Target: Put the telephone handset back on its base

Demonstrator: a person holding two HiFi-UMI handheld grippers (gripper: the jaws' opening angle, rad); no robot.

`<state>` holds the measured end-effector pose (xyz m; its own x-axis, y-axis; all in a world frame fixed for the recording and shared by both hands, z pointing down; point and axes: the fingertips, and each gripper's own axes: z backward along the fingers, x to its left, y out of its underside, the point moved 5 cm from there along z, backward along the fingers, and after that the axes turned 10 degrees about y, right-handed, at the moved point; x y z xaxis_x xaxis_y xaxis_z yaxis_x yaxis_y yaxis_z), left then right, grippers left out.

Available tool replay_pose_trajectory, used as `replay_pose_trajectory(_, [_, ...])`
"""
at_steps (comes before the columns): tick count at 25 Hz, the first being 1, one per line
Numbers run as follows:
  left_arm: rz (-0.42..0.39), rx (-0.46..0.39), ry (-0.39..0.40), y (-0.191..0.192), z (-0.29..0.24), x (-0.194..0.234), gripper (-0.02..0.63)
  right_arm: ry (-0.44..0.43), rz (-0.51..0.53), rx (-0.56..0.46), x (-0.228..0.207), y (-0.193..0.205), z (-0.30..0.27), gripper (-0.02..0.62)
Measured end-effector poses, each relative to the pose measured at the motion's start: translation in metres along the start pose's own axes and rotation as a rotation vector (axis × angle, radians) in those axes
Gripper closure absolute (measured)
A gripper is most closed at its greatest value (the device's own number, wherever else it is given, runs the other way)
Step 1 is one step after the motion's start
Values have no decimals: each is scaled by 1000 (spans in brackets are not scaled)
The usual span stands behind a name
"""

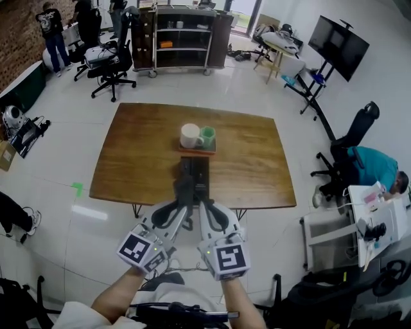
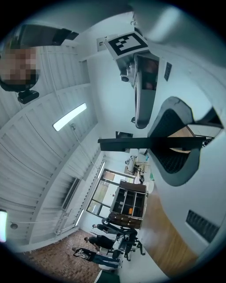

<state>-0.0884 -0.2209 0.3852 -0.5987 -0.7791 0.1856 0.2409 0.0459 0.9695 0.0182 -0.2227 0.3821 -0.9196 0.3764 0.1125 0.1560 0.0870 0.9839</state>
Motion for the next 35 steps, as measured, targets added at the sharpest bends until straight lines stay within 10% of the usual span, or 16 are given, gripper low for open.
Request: replay_pose_trajectory(35, [318, 227, 37, 112, -63, 140, 541, 62, -75, 91, -23, 35, -71, 591])
